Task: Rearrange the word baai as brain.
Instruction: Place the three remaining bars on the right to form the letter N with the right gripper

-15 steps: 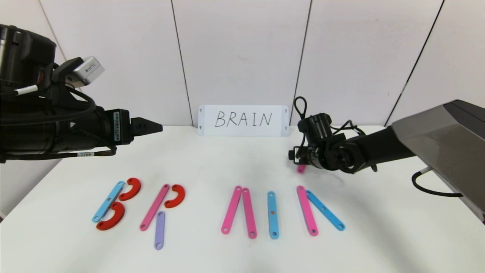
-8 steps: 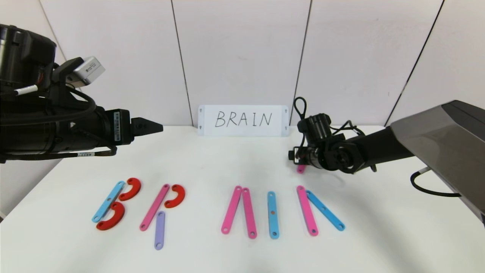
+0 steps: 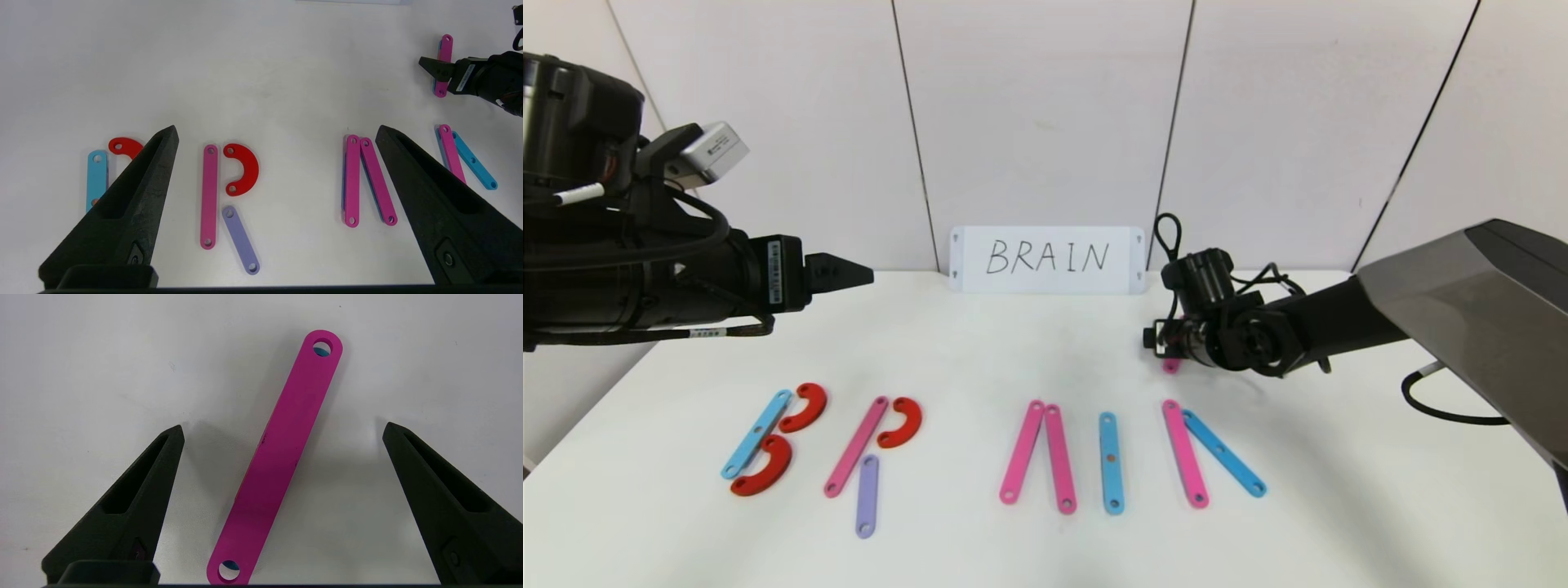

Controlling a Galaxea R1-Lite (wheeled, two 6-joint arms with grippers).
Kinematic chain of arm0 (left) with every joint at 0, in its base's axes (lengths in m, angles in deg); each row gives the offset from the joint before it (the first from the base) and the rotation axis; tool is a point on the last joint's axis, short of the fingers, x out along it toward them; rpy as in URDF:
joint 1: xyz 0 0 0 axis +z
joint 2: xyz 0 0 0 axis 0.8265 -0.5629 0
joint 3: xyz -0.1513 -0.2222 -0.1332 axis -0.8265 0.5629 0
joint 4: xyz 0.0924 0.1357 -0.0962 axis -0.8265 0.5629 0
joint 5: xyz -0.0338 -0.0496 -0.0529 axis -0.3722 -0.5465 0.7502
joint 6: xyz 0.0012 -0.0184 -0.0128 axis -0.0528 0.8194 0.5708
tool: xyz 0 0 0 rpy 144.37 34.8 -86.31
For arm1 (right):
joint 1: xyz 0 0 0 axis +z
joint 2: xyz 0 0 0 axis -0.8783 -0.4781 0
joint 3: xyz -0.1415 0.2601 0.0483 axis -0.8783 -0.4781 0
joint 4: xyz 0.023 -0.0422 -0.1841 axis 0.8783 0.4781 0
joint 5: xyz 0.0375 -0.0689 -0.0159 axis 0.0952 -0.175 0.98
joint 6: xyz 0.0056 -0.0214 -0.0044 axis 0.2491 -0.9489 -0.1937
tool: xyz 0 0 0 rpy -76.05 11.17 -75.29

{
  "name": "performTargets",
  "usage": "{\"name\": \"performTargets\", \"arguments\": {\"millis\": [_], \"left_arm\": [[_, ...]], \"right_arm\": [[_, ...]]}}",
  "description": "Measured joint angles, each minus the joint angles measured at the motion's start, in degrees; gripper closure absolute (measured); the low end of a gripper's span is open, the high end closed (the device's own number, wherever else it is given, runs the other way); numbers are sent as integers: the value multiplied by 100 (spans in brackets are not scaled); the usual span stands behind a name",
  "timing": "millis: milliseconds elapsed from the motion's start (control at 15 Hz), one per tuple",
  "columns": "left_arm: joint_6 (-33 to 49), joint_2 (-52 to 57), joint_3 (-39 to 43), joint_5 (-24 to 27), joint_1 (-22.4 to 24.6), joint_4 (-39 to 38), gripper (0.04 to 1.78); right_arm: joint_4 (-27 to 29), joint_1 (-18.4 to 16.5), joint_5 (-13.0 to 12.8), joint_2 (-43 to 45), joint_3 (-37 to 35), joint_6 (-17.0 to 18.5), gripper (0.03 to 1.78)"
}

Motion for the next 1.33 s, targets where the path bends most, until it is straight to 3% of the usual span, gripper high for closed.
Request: {"name": "performTargets", "arguments": {"millis": [333,467,667,1000,1133,1333], "left_arm": [[0,0,-1,-5,0,0,13],[0,0,-4,-2,0,0,13],[0,0,-4,-2,0,-2,13],[2,0,-4,-2,0,0,13],[2,0,-4,-5,0,-2,13],[0,0,-1,-5,0,0,13]], "right_arm": [[-11,0,-1,-55,6,0,12],[-11,1,-21,-55,6,0,21],[-13,1,-67,-66,0,0,55],[-5,-5,-45,-56,-59,-77,139],[-13,-5,-56,-48,-121,-102,151],[37,-7,-65,-41,-133,-121,151]]}}
